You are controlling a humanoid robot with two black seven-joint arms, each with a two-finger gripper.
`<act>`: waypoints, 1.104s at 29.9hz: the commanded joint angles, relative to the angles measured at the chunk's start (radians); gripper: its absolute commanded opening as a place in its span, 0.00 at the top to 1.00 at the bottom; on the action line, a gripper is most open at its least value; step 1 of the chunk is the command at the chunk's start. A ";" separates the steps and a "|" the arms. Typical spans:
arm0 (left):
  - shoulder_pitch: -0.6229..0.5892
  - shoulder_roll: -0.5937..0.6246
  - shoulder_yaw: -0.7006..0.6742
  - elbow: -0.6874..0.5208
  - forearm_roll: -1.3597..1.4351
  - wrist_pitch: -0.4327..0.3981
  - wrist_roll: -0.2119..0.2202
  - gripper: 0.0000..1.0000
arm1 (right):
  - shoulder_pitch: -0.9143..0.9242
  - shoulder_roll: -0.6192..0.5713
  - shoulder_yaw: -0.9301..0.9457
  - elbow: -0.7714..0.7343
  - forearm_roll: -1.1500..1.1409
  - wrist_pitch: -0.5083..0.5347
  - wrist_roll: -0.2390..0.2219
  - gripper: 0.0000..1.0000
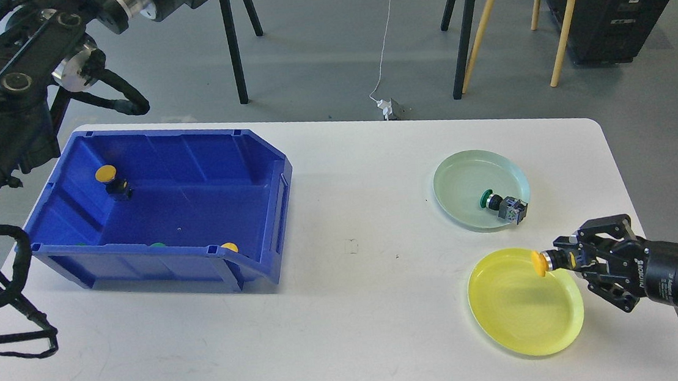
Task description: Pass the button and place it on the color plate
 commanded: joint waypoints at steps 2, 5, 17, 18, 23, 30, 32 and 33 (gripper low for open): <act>-0.002 -0.002 0.000 0.000 0.000 0.000 -0.001 0.02 | -0.025 0.017 -0.001 -0.047 -0.020 -0.007 0.000 0.74; -0.006 0.004 0.002 0.000 0.000 0.000 -0.010 0.02 | -0.028 0.043 -0.001 -0.070 -0.055 -0.015 -0.002 0.47; -0.009 0.004 0.002 0.000 0.000 0.000 -0.008 0.02 | -0.019 0.027 0.035 -0.052 -0.093 -0.014 -0.003 0.22; -0.009 0.004 0.002 0.000 0.000 0.000 -0.007 0.02 | -0.014 0.022 0.057 -0.050 -0.092 -0.014 -0.003 0.20; -0.024 0.006 0.006 0.000 0.003 0.000 0.001 0.02 | -0.013 0.037 0.270 -0.049 -0.092 -0.021 -0.014 0.05; -0.033 0.010 0.009 0.000 0.003 0.000 0.008 0.02 | 0.029 0.186 0.615 -0.113 -0.093 -0.026 -0.016 0.02; -0.035 0.010 0.012 0.000 0.005 0.000 0.008 0.02 | 0.084 0.198 0.640 -0.167 -0.093 -0.041 -0.028 0.02; -0.036 0.010 0.014 -0.001 0.005 0.000 0.007 0.02 | 0.125 0.200 0.635 -0.191 -0.093 -0.061 -0.045 0.02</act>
